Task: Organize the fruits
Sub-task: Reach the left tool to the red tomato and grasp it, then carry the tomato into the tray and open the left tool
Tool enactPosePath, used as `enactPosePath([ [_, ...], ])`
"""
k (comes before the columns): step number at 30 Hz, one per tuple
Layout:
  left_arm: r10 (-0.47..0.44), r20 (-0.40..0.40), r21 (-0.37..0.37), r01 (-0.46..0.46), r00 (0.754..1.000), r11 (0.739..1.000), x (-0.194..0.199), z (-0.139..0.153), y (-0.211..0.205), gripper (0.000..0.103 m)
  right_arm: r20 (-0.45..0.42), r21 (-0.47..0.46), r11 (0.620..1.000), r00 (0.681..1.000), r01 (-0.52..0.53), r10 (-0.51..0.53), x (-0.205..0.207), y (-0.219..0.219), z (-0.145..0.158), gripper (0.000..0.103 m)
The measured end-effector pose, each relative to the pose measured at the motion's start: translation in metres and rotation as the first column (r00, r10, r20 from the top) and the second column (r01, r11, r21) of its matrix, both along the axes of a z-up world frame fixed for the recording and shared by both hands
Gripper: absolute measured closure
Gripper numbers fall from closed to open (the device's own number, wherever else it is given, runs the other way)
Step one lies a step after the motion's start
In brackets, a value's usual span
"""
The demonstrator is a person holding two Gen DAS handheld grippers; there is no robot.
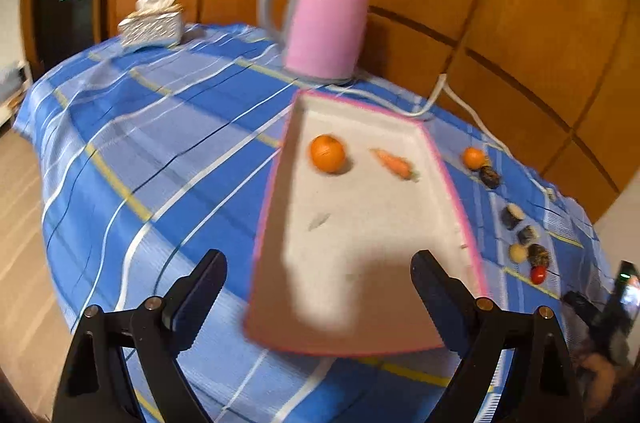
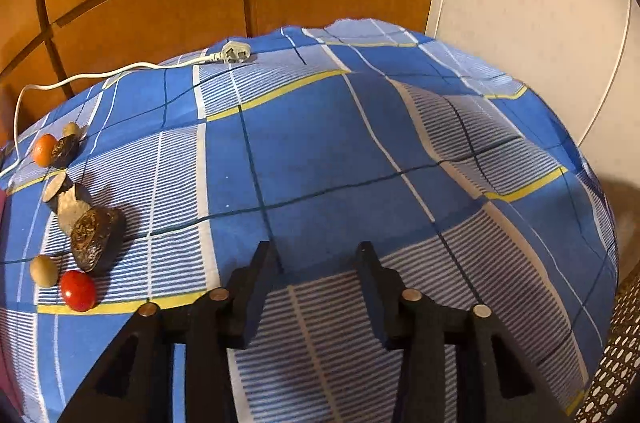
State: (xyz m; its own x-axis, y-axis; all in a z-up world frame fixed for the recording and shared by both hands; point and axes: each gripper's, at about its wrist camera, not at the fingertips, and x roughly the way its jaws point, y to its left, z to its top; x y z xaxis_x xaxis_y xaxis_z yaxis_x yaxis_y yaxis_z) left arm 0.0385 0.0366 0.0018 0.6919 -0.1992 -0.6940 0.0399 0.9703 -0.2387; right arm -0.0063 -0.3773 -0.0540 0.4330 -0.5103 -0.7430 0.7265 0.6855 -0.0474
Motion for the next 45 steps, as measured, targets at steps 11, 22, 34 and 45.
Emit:
enactPosePath([
  [11, -0.522, -0.031, -0.033, 0.521, 0.852, 0.853, 0.032, 0.016, -0.137, 0.023, 0.023, -0.006, 1.000, 1.000, 0.006, -0.006, 0.000, 0.001, 0.000, 0.052],
  [22, -0.755, -0.142, -0.097, 0.750, 0.640, 0.654, 0.051, -0.017, -0.253, 0.047, 0.029, -0.011, 1.000, 1.000, 0.010, -0.010, -0.001, 0.003, -0.001, 0.052],
  [34, -0.746, -0.204, -0.082, 0.749, 0.633, 0.658, 0.051, -0.041, -0.301, 0.059, 0.027, -0.015, 1.000, 1.000, 0.010, -0.009, -0.001, 0.004, -0.001, 0.051],
  [45, -0.722, -0.167, -0.026, 0.729, 0.672, 0.684, 0.048, -0.054, -0.308, 0.079, 0.025, -0.019, 1.000, 1.000, 0.010, -0.010, -0.001, 0.005, -0.001, 0.051],
])
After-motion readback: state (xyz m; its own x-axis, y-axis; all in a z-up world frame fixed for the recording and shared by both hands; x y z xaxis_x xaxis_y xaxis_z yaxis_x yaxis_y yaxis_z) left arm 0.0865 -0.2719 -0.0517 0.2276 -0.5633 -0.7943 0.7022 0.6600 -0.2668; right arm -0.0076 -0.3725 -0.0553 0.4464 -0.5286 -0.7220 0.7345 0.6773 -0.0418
